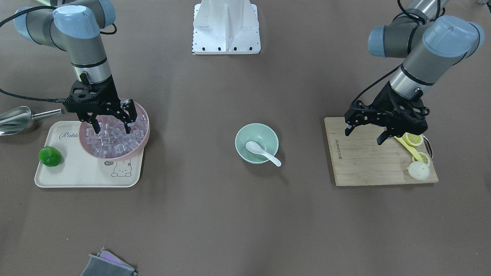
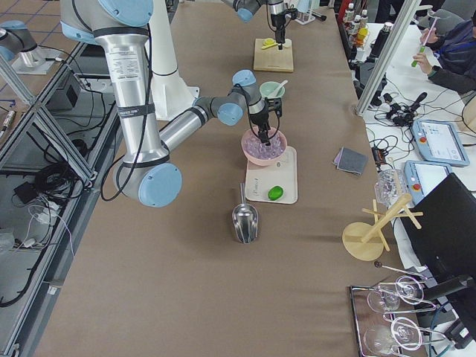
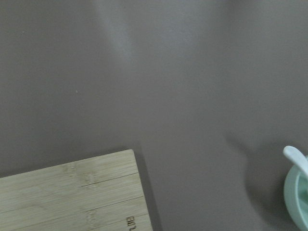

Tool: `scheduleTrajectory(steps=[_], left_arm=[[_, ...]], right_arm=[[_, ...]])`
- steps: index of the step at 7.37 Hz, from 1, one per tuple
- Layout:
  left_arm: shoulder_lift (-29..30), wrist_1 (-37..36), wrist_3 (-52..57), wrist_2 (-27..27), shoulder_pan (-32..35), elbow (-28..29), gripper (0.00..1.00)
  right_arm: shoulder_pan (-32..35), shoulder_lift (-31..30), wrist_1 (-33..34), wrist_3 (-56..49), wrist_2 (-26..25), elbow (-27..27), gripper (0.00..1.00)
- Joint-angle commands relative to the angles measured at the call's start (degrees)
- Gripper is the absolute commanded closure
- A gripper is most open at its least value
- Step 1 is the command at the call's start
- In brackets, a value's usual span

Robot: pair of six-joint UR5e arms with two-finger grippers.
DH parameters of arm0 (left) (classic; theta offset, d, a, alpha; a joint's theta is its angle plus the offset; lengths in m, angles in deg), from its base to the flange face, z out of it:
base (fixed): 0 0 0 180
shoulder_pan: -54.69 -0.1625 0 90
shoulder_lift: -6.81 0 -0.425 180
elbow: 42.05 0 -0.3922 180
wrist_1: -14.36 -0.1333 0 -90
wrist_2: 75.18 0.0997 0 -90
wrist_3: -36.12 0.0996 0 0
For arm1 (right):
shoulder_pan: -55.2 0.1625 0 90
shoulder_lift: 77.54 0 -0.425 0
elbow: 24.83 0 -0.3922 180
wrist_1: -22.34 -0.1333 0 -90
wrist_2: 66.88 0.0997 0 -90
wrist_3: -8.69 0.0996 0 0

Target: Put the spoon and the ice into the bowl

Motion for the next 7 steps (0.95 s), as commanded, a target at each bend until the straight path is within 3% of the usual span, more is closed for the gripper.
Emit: scheduleTrajectory(steps=[1, 5, 7], left_arm=[[-0.36, 0.09, 0.48, 0.05, 0.23, -0.05, 0.01], [-0.27, 0.09, 0.31, 0.31, 0.05, 0.30, 0.01], [-0.27, 0.18, 0.22, 0.40, 0.05, 0.21, 0.01]], right_arm=[[-0.46, 0.86, -0.32, -0.61, -0.84, -1.28, 0.28], [-0.20, -0.28, 0.47, -2.37, -0.14, 0.91, 0.29], [-0.99, -0.37, 5.89, -8.58, 0.04, 1.79, 0.28]])
